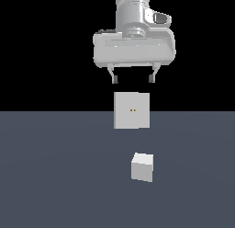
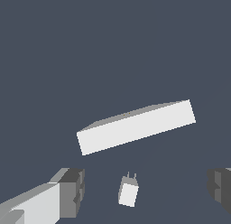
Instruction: Plug the charger into the wall socket.
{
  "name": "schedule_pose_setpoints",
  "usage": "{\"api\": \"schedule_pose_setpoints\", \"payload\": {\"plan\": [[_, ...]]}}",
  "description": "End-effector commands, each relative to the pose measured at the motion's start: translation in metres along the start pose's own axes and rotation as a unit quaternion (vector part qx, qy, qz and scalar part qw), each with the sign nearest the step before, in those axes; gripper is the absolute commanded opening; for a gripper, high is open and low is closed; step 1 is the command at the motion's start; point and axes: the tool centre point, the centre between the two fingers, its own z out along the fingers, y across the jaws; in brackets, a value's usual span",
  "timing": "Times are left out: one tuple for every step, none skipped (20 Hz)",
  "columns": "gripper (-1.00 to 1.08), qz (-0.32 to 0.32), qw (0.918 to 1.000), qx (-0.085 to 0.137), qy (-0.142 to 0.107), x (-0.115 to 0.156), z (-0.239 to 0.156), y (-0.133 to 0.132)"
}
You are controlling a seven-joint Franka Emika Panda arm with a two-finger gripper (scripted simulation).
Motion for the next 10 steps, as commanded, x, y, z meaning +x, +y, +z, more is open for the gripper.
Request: {"api": "schedule_pose_setpoints", "payload": {"plan": [[1.00,0.000,1.0000,0.000,0.000,0.000,0.000,0.000],[1.00,0.000,1.0000,0.000,0.000,0.000,0.000,0.000],[1.00,0.001,1.0000,0.000,0.000,-0.001,0.001,0.000],[1.00,0.001,1.0000,0.000,0.000,-0.001,0.001,0.000],[1.00,0.002,1.0000,0.000,0.000,-0.002,0.002,0.000],[1.00,0.004,1.0000,0.000,0.000,-0.004,0.003,0.001],[1.00,0.005,1.0000,0.000,0.000,-0.005,0.005,0.001],[1.00,0.007,1.0000,0.000,0.001,-0.007,0.007,0.001],[1.00,0.010,1.0000,0.000,0.001,-0.009,0.009,0.002],[1.00,0.012,0.9999,0.000,0.001,-0.012,0.011,0.002]]}}
